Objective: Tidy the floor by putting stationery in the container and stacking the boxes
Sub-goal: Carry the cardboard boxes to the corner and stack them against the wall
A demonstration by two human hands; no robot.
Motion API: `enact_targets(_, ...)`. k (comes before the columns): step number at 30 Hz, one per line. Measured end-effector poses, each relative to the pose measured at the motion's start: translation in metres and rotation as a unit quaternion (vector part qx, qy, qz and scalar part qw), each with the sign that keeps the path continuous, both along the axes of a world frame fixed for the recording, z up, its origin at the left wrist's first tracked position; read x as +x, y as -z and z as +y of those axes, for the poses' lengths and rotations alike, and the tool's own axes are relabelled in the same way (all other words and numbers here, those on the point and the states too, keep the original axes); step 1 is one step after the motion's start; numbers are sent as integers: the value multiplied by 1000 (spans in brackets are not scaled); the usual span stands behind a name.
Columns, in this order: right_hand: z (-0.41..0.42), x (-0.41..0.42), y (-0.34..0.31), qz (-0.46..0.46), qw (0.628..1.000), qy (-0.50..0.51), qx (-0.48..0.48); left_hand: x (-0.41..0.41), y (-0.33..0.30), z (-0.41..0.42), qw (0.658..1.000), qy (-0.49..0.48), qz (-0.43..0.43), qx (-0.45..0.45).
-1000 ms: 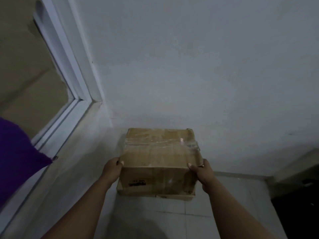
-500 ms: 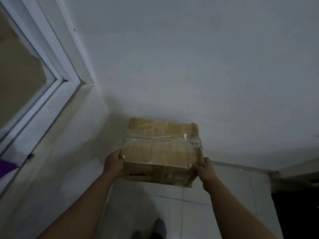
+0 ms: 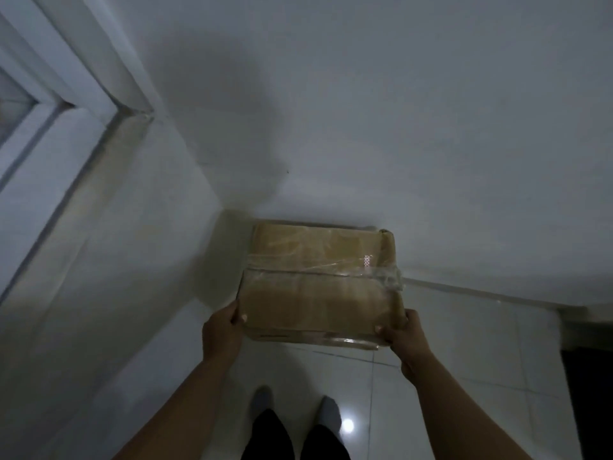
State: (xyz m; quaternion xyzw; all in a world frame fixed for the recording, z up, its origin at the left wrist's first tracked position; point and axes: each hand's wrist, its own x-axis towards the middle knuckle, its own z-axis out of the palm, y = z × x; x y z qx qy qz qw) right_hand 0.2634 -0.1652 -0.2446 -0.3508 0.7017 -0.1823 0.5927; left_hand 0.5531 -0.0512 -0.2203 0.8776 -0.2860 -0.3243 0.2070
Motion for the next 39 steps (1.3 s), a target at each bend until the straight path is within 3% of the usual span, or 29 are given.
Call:
enact_targets(19, 8, 55, 186, -7, 1000, 11, -5, 52, 203, -3, 999, -27, -3, 23)
enact_targets(33, 11, 87, 242, -2, 1000, 21, -13, 72, 249, -13, 998, -11, -58, 29)
enact_targets(39, 12, 103, 250, 10, 1000, -19, -17, 70, 256, -23, 999, -10, -6, 47)
